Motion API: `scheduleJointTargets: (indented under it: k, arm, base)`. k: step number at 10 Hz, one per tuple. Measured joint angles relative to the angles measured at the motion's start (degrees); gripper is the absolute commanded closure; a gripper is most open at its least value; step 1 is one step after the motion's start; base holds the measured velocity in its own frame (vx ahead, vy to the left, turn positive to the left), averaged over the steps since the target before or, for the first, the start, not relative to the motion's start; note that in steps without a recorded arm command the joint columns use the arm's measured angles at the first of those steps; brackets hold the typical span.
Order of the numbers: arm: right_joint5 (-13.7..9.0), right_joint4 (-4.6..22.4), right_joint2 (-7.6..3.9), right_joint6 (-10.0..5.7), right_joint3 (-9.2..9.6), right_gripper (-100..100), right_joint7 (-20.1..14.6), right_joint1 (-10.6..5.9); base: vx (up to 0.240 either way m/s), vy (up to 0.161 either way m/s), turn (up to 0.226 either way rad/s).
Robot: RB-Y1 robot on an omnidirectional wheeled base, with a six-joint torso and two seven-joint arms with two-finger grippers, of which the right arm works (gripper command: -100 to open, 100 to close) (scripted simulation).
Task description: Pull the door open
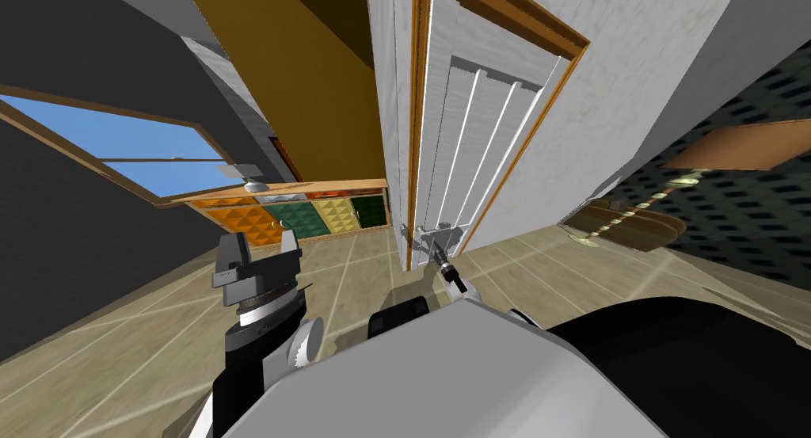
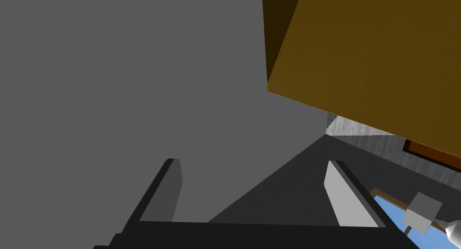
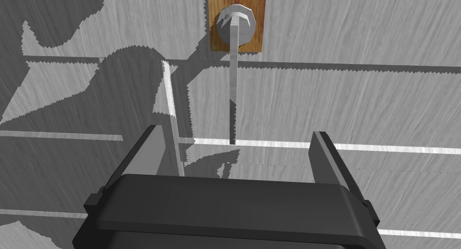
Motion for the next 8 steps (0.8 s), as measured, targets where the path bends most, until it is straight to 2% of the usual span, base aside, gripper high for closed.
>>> scheduleJointTargets:
  k: [2, 4, 5, 6, 8]
  arm:
    - [-0.4, 0.6, -0.46, -0.4, -0.55, -100, -0.2, 0.14]
    - [-0.8, 2.2, -0.99, -1.48, -1.21, -100, -0.6, -0.04]
    - [-1.1, 4.5, -1.49, -2.7, -1.66, -100, -1.0, -0.75]
    - [-1.2, 3.5, -1.57, -2.6, -1.89, -100, -1.1, 0.0]
    - [-1.8, 4.8, -2.2, -3.54, -2.77, -100, -1.4, 0.28]
  base:
    - [0.169, 0.073, 0.089]
    - [0.186, 0.046, 0.13]
    - [0.128, 0.006, 0.077]
    - [0.143, -0.007, 0.133]
    - [0.212, -0.047, 0.101]
